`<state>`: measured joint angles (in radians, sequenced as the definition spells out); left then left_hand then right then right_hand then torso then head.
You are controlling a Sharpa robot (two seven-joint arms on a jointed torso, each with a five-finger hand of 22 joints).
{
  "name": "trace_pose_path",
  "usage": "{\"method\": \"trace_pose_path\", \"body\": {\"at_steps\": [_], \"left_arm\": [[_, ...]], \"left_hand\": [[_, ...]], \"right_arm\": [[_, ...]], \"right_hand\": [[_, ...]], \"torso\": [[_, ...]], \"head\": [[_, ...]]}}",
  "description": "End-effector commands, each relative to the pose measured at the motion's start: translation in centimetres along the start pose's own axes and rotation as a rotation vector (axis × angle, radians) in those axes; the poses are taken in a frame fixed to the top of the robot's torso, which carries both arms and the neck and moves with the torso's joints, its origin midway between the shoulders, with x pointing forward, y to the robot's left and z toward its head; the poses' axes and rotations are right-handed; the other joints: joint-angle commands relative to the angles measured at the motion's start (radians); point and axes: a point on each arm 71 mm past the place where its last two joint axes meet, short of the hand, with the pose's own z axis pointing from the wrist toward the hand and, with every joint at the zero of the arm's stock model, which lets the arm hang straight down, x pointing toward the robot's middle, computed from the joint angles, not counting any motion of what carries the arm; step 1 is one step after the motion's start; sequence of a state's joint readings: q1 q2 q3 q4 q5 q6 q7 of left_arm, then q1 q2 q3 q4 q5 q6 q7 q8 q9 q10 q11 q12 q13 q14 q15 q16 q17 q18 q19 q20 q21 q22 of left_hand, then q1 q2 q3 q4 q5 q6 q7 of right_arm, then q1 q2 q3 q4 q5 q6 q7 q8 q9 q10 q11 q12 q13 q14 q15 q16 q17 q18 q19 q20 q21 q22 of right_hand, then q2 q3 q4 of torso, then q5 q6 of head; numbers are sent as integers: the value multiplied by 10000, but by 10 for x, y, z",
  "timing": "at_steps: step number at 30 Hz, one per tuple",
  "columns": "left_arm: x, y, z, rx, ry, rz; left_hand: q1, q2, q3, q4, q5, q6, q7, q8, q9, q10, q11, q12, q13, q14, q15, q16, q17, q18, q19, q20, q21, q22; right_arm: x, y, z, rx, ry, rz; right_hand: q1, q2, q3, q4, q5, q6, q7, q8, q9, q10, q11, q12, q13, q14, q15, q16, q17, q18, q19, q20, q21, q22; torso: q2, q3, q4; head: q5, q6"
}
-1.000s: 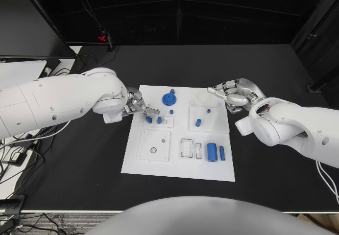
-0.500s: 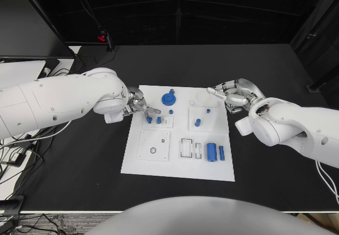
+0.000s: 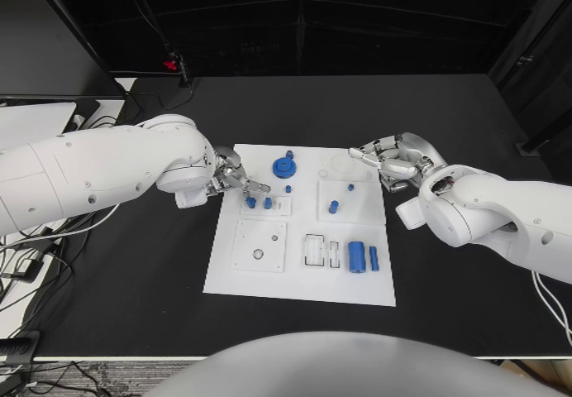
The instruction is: Assemble the parts on the task board
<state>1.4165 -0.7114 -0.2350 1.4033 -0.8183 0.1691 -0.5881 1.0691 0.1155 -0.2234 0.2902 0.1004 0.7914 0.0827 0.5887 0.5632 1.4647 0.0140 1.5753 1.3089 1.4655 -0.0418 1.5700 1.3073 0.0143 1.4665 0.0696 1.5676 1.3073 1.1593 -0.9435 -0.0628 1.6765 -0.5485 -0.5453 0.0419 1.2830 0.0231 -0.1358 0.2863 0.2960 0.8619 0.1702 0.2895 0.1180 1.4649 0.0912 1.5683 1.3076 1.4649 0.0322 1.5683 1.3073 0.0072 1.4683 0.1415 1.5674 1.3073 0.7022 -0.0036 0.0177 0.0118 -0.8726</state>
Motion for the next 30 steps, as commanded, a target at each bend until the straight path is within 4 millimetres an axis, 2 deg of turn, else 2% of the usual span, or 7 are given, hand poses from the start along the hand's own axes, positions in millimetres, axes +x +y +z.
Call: {"method": "trace_pose_path", "body": {"at_steps": [1,12,30], "left_arm": [[0,1,0,-116,82,39],[0,3,0,-241,179,97],[1,4,-2,-150,152,56]], "left_hand": [[48,99,-73,5,-2,-42,11,67,21,1061,64,-45,2619,1053,49,8,2635,-143,1043,92,31,2635],[177,146,-104,-9,177,-121,30,138,39,1061,83,-45,2619,1053,69,8,2635,-143,1043,106,31,2635],[211,152,-116,-7,225,-132,33,162,45,1061,85,-45,2619,1053,73,8,2635,-143,1043,110,31,2635]], "right_arm": [[0,1,0,-40,78,24],[1,1,0,-42,76,25],[1,1,1,-40,73,24]], "right_hand": [[22,72,-53,18,58,-91,-7,25,11,1059,51,25,2632,1059,51,25,2635,-72,1025,60,34,2635],[22,72,-53,18,58,-91,-7,25,11,1059,51,25,2632,1059,51,25,2635,-72,1025,60,34,2635],[27,84,-75,14,61,-108,-6,46,12,1059,52,25,2632,1059,51,25,2635,-72,1025,61,34,2635]], "torso": [[-6,-4,-3],[-1,2,4],[-6,-6,1]], "head": [[-7,0],[-23,0],[-1,0]]}}
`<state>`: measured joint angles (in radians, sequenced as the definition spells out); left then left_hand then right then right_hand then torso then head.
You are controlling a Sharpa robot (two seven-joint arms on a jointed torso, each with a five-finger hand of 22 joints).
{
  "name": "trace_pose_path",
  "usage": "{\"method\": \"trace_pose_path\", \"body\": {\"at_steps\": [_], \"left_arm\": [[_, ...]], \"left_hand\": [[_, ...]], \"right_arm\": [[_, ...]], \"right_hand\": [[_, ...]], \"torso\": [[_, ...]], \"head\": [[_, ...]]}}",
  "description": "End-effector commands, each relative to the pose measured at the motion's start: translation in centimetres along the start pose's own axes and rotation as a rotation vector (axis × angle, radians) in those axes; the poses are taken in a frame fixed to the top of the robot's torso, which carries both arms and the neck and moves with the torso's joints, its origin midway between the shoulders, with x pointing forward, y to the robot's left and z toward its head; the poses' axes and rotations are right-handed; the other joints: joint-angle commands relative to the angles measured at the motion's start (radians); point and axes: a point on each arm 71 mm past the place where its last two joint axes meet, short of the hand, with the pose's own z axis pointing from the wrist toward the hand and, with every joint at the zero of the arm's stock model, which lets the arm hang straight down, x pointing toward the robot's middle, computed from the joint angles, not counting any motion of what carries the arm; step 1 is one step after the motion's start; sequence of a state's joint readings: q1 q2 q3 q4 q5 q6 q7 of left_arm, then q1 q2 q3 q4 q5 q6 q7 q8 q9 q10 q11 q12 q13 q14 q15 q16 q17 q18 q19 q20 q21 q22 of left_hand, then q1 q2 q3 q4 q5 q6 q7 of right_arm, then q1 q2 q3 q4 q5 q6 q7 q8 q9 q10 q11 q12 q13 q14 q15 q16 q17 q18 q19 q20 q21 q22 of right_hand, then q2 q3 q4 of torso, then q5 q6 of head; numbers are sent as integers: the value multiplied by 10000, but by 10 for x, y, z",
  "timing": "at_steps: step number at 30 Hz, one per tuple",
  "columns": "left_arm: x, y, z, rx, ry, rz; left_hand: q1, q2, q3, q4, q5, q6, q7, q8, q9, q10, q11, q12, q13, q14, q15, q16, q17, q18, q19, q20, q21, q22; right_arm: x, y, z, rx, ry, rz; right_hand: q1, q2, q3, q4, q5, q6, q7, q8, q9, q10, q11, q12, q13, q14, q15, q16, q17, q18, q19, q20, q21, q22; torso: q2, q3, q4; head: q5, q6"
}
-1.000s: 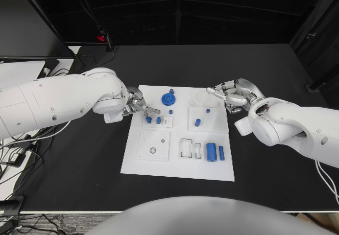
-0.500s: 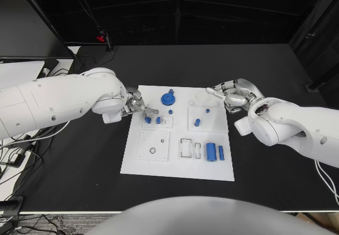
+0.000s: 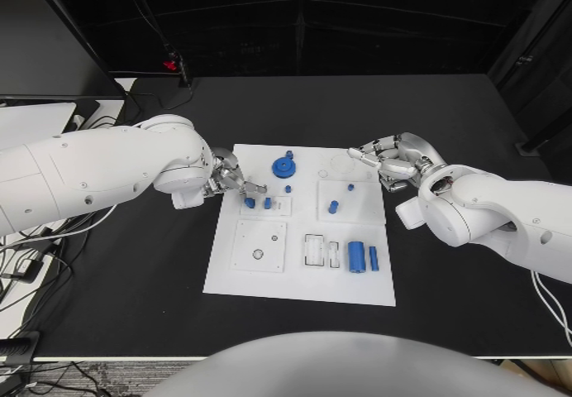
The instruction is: Assemble the parts on the task board
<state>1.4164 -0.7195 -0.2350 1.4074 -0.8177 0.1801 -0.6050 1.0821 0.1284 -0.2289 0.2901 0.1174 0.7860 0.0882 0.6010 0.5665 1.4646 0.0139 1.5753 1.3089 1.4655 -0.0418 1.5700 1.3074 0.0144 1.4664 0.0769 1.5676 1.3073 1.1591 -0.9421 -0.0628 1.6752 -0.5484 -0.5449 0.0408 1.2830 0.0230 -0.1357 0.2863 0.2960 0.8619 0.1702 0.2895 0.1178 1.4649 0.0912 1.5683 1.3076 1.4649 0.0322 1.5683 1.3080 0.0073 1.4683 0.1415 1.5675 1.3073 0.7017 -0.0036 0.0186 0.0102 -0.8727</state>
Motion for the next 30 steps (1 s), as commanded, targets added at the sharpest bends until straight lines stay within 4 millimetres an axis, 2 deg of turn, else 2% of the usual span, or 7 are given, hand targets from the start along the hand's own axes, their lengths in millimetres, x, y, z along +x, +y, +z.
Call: {"method": "trace_pose_path", "body": {"at_steps": [1,14,22,30], "left_arm": [[0,-1,-1,51,55,26],[0,-1,-1,218,-17,-162],[0,-1,-1,190,83,-229],[1,0,-1,253,192,-365]], "left_hand": [[85,23,-63,-6,61,-79,-22,42,13,1062,85,-45,2619,1053,74,8,2634,-144,1043,38,32,2635],[87,25,-68,-3,71,-79,-22,50,16,1062,85,-45,2619,1053,76,8,2634,-144,1043,39,32,2635],[86,26,-72,0,74,-79,-22,55,17,1062,85,-45,2619,1053,77,8,2634,-144,1043,40,32,2635],[82,29,-78,6,79,-78,-23,63,20,1062,85,-45,2619,1053,79,8,2634,-144,1043,40,32,2635]], "right_arm": [[1,1,0,-52,70,24],[1,1,1,-46,72,24],[1,1,1,-46,66,23],[1,1,1,-44,61,22]], "right_hand": [[27,85,-75,14,61,-108,-6,46,14,1059,52,25,2632,1059,51,25,2628,-73,1025,61,33,2635],[27,85,-75,14,61,-108,-6,46,14,1059,52,25,2632,1059,51,25,2628,-73,1025,61,33,2635],[27,85,-75,14,61,-108,-6,46,14,1059,52,25,2632,1059,51,25,2628,-73,1025,61,33,2635],[27,85,-75,14,61,-108,-6,46,14,1059,52,25,2632,1059,51,25,2628,-73,1025,61,33,2635]], "torso": [[-2,-7,-9],[5,4,-2],[1,-3,-14],[7,0,1]], "head": [[14,1],[16,1],[5,1],[-2,1]]}}
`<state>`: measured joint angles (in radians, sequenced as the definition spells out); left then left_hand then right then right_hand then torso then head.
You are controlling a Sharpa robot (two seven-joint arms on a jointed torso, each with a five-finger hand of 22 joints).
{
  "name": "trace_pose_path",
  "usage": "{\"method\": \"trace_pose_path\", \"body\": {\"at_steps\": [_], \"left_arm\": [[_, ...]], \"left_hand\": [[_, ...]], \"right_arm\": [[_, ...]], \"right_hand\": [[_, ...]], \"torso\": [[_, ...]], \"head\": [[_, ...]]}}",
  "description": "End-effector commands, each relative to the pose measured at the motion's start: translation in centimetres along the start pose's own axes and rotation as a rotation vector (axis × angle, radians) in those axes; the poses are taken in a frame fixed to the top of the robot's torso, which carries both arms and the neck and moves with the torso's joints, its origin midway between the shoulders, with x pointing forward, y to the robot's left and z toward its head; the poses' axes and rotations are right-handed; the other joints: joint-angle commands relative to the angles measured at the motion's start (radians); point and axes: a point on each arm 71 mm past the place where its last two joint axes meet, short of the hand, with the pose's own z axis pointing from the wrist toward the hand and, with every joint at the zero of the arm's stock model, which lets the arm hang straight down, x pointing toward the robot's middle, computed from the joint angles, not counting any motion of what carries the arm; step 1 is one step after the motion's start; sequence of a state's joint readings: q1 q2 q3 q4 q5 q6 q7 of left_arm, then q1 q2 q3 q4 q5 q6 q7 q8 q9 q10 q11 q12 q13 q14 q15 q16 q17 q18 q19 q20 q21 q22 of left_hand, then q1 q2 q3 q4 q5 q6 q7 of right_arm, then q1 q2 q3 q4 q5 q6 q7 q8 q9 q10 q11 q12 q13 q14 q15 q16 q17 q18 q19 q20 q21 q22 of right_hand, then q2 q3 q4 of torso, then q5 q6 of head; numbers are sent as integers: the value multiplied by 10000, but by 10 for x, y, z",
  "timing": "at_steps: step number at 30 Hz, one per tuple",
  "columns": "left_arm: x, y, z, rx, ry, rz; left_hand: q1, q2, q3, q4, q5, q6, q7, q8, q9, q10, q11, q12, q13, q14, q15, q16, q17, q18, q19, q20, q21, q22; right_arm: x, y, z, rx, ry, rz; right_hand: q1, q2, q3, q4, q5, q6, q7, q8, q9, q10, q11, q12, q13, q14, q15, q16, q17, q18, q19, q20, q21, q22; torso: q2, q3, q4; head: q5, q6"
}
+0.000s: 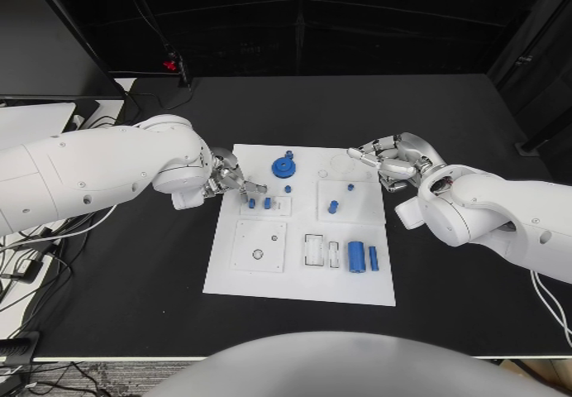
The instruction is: Assemble the parts on the task board
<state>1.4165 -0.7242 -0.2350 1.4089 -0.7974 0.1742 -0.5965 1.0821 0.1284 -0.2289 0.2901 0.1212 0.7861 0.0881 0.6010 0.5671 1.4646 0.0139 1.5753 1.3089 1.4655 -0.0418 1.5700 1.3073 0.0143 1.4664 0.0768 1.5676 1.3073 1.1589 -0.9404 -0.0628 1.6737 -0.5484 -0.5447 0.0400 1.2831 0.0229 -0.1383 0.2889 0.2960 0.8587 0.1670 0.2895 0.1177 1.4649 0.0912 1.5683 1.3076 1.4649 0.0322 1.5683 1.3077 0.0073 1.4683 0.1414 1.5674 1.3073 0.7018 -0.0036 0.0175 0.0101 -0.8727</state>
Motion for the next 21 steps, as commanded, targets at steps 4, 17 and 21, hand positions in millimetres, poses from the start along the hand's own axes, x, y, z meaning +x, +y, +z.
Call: {"method": "trace_pose_path", "body": {"at_steps": [4,17,21], "left_arm": [[2,-2,-1,130,219,-168],[-2,-1,-2,403,-287,-344],[-7,0,-7,1107,-899,-641]], "left_hand": [[80,31,-81,7,42,-78,-23,67,15,1062,85,-45,2619,1053,80,8,2635,-143,1044,42,32,2635],[111,11,-124,-1,91,-92,-29,119,35,1062,77,-45,2619,1053,92,8,2635,-143,1044,49,32,2635],[39,-72,-267,13,107,-166,-21,234,87,1062,82,-45,2619,1053,92,8,2635,-143,1044,56,32,2635]], "right_arm": [[1,1,0,-57,67,22],[0,1,0,-57,68,22],[0,1,0,-58,72,22]], "right_hand": [[26,85,-50,-12,61,-77,26,46,15,1059,52,25,2632,1058,51,25,2631,-73,1025,61,34,2635],[38,97,-64,-16,67,-90,27,64,16,1059,52,25,2632,1058,52,25,2631,-73,1025,61,34,2635],[38,97,-64,-16,67,-90,27,64,16,1059,52,25,2632,1058,52,25,2631,-73,1025,61,34,2635]], "torso": [[0,-2,2],[4,1,7],[-9,9,8]], "head": [[-6,1],[-1,1],[-4,1]]}}
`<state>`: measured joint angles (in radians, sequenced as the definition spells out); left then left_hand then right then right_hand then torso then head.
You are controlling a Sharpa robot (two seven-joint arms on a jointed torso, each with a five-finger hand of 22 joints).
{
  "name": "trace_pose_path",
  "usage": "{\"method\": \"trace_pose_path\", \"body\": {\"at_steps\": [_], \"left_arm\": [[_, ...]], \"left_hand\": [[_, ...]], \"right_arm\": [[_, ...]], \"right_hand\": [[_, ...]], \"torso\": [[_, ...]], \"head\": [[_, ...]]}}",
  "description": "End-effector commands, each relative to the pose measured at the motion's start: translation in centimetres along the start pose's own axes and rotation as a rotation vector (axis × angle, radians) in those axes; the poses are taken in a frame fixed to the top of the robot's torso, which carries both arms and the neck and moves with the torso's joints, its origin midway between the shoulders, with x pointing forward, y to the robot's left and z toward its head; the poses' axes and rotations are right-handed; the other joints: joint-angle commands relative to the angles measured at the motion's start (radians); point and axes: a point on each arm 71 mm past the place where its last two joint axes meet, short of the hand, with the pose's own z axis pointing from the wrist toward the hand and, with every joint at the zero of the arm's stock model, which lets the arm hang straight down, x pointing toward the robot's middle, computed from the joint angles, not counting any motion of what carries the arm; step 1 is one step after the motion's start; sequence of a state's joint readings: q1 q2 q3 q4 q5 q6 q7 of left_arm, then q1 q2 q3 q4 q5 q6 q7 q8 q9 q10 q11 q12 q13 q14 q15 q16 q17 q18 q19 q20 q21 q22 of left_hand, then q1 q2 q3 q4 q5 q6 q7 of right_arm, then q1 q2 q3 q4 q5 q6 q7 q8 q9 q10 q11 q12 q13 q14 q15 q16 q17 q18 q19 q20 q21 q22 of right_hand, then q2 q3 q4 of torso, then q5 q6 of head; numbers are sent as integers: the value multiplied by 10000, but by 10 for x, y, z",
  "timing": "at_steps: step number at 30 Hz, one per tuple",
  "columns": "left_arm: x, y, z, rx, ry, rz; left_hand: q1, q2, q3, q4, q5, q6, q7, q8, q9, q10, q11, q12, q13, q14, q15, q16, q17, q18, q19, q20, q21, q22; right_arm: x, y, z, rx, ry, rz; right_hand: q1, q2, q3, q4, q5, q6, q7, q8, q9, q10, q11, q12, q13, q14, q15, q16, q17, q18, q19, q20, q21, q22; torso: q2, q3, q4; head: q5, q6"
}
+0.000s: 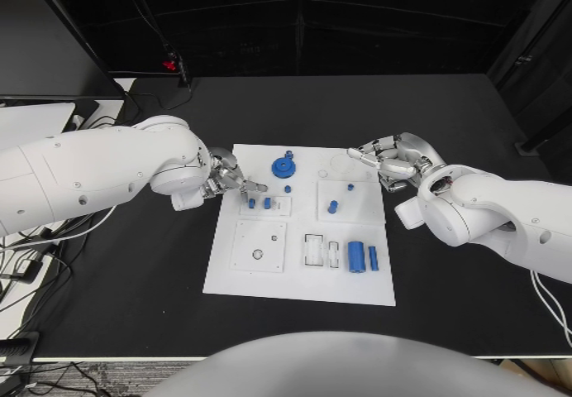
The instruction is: Assemble the parts on the task board
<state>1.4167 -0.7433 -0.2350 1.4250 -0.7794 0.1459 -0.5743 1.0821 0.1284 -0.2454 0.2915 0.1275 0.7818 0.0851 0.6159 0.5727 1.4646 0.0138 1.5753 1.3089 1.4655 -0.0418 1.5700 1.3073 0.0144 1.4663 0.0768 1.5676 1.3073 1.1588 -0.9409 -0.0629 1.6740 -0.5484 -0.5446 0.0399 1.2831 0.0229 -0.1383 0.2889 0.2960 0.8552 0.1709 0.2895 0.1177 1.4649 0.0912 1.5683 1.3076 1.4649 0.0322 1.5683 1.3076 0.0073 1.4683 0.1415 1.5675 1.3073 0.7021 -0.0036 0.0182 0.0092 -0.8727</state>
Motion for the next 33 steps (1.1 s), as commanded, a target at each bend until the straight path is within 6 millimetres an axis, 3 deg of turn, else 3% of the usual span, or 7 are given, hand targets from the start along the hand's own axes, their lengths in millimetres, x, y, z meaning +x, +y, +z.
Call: {"method": "trace_pose_path", "body": {"at_steps": [1,10,12,14,18,20,33], "left_arm": [[-9,-4,-6,1117,-940,-369],[-38,-15,-30,4413,-3446,-1639],[-43,-19,-34,5177,-3917,-2103],[-46,-23,-35,5758,-4203,-2404],[-47,-30,-34,6725,-4598,-2658],[-47,-33,-31,7114,-4708,-2663],[-37,-53,-17,8622,-5681,917]], "left_hand": [[10,-89,-141,3,45,-172,14,113,45,1062,84,-45,2619,1053,99,8,2635,-144,1045,59,32,2635],[325,-245,-297,-27,181,-930,174,330,5,1062,220,-45,2619,1053,257,8,2635,-142,1040,184,28,2633],[684,-260,-301,-63,305,-1386,281,304,-171,810,351,-310,2390,1053,358,8,2635,81,332,272,-625,2322],[890,-270,-375,-19,359,-1599,381,364,-363,-593,424,-1753,1182,1053,457,8,2635,185,-24,355,-968,2178],[1470,-300,-461,-66,722,-1799,552,440,-704,-5807,622,-7284,-3169,1024,624,-10,2607,384,-809,518,-1723,1893],[1869,-361,-505,-61,1001,-1845,686,426,-936,-6585,797,-8723,-4555,910,795,-79,2496,375,-799,628,-1717,1924],[3918,-1351,274,-29,1288,-1033,884,-870,-2689,-6956,1041,-10775,-8486,1027,952,-11,2587,-144,1045,845,32,2635]], "right_arm": [[0,1,0,-65,72,22],[0,1,0,-84,47,17],[0,1,0,-94,48,17],[0,1,1,-106,54,19],[1,2,1,-130,73,23],[1,2,1,-139,74,24],[1,2,0,-189,99,30]], "right_hand": [[38,97,-65,-16,67,-55,-12,64,16,1059,52,25,2632,1059,52,25,2632,-73,1025,61,33,2635],[38,97,-65,-16,67,-55,-12,64,16,1059,52,25,2632,1059,52,25,2632,-73,1025,61,33,2635],[38,97,-65,-16,67,-55,-12,64,16,1059,52,25,2632,1059,52,25,2632,-73,1025,61,33,2635],[38,97,-65,-16,67,-55,-12,64,16,1059,52,25,2632,1059,52,25,2632,-73,1025,61,33,2635],[38,97,-65,-16,67,-55,-12,64,16,1059,52,25,2632,1059,52,25,2632,-73,1025,61,33,2635],[38,97,-65,-16,67,-55,-12,64,16,1059,52,25,2632,1059,52,25,2632,-73,1025,61,33,2635],[48,102,-76,-20,68,-65,-12,76,17,1059,53,25,2632,1059,52,25,2632,-73,1025,62,33,2635]], "torso": [[-11,6,-3],[-7,4,-4],[0,-4,-15],[1,-6,-10],[5,-5,-15],[5,-4,-10],[4,-3,-7]], "head": [[3,1],[11,1],[25,1],[30,1],[38,1],[22,1],[-37,1]]}}
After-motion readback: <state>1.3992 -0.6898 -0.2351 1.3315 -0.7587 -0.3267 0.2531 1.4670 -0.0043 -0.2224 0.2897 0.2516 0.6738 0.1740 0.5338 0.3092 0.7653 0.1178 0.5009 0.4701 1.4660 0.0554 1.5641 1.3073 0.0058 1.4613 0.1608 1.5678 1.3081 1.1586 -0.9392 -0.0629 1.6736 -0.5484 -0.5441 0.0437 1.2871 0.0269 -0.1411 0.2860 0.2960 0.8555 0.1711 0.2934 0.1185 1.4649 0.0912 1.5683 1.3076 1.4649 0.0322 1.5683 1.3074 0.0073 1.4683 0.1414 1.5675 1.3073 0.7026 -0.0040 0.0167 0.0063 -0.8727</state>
